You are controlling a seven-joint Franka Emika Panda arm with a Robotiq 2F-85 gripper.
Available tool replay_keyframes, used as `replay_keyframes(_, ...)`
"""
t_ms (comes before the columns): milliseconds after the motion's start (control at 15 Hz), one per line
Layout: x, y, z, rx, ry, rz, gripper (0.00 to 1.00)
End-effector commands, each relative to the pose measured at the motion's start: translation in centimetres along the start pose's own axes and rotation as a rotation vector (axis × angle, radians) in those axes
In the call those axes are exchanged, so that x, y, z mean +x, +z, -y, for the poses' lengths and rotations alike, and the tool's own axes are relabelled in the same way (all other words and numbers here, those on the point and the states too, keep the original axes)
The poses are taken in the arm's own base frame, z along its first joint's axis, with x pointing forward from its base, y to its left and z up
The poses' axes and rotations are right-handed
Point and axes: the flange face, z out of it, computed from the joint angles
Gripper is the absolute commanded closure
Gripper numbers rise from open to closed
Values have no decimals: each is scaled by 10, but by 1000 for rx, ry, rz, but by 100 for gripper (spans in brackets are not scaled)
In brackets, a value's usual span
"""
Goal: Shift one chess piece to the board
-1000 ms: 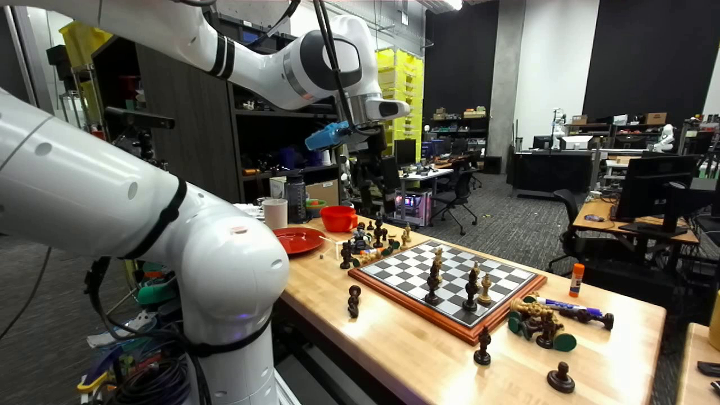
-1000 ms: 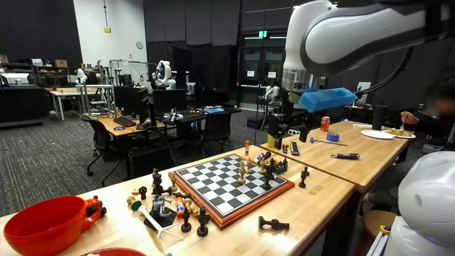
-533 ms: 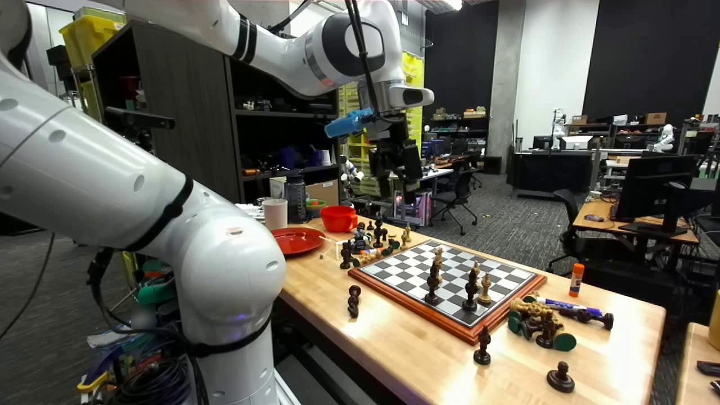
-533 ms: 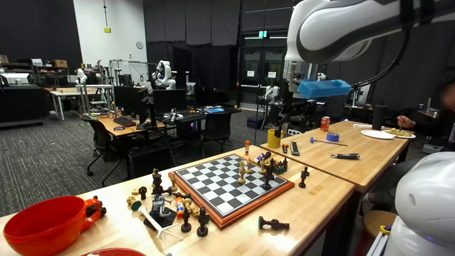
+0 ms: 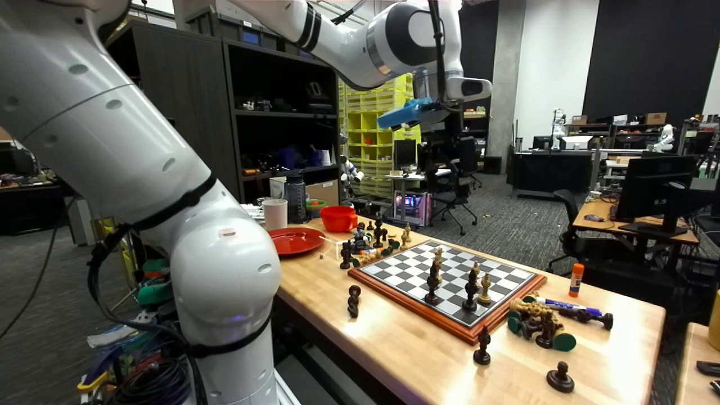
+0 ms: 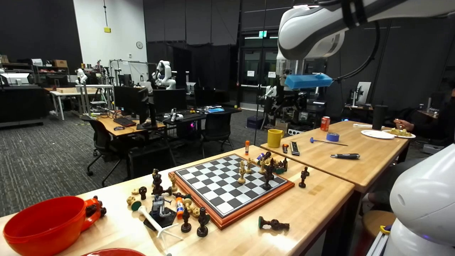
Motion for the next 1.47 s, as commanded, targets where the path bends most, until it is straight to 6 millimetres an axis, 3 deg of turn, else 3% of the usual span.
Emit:
replay_keyframes(0, 56, 3, -17, -8, 57, 51, 0)
replay_keyframes(67, 27, 2, -11, 6, 30, 20, 0)
replay_keyframes(267, 55, 9, -17, 4, 54, 45, 0)
replay_keyframes(533, 58, 11, -16, 1, 52, 52, 0)
replay_keyframes(667, 71, 10, -21, -7, 75, 42, 0)
replay_keyframes(1133, 123, 21, -81, -20, 217, 7, 0)
replay_keyframes(1400, 139, 45, -116, -38, 275, 34, 0)
